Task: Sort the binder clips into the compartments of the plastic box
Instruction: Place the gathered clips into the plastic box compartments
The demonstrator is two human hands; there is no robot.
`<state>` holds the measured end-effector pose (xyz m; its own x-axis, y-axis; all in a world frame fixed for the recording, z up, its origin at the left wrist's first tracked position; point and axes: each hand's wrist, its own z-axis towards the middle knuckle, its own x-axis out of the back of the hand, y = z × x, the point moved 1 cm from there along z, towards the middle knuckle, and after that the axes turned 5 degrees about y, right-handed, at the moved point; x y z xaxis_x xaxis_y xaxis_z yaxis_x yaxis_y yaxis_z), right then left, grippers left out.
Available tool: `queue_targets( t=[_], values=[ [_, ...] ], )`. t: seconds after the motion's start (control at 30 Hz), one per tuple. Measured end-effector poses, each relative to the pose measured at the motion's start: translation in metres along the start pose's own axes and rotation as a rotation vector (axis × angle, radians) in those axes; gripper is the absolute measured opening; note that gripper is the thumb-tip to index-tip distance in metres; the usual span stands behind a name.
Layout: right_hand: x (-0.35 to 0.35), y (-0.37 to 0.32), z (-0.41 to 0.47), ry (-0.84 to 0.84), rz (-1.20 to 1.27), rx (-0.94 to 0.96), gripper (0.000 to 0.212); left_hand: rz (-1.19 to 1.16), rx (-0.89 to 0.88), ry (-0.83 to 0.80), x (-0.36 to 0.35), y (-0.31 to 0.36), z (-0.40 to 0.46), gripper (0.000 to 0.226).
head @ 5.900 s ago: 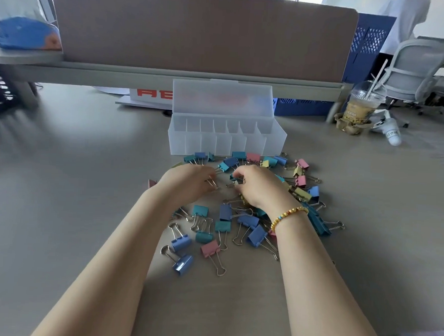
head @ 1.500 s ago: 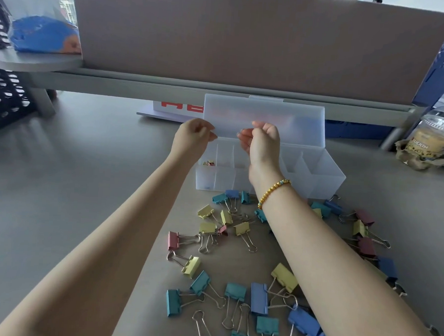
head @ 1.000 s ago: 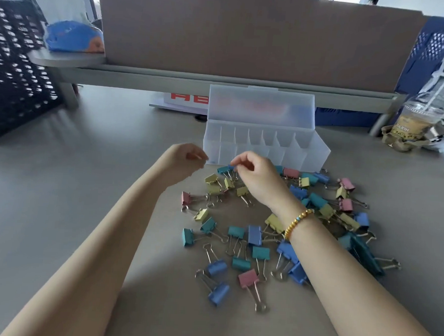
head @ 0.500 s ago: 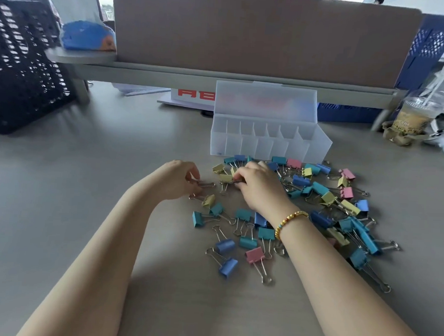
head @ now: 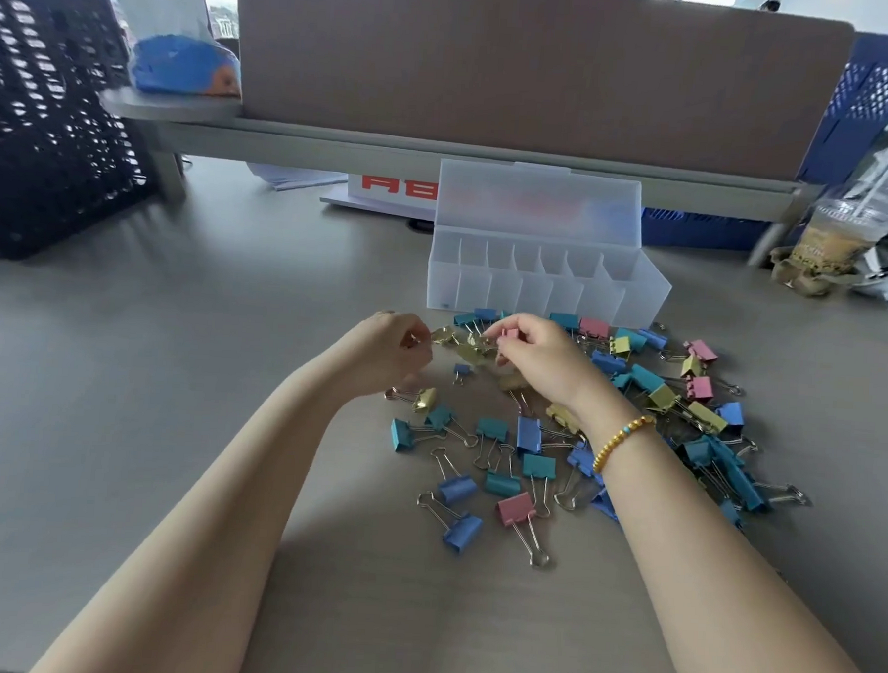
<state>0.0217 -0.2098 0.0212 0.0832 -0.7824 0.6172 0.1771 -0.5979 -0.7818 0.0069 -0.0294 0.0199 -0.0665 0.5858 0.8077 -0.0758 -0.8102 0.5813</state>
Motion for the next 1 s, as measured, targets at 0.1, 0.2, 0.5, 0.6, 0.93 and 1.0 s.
queue_targets(
  t=[0.1,0.2,0.5,0.6,0.93,1.0],
  values=[
    [0.005,0.001,0.0,0.015,0.053,-0.044,0.018,-0.191,0.09,0.002,-0.001,0.002,0.001,0.026],
    [0.007,0.006,0.0,0.04,-0.11,-0.052,0.017,-0.16,0.101,0.075,0.001,-0.002,0.002,0.025],
    [0.006,0.019,0.004,0.009,-0.498,0.0,0.035,0.151,-0.057,-0.07,-0.008,0.005,-0.001,0.032],
    [0.004,0.017,0.004,0.023,-0.538,0.009,0.035,0.166,-0.033,-0.061,-0.015,0.016,0.003,0.045],
    [0.011,0.019,0.003,0.073,-0.577,0.025,0.029,0.293,-0.039,-0.103,-0.019,0.022,0.007,0.032],
    [0.01,0.019,0.002,0.068,-0.61,0.026,0.029,0.361,-0.084,-0.126,-0.018,0.021,0.006,0.031]
  ],
)
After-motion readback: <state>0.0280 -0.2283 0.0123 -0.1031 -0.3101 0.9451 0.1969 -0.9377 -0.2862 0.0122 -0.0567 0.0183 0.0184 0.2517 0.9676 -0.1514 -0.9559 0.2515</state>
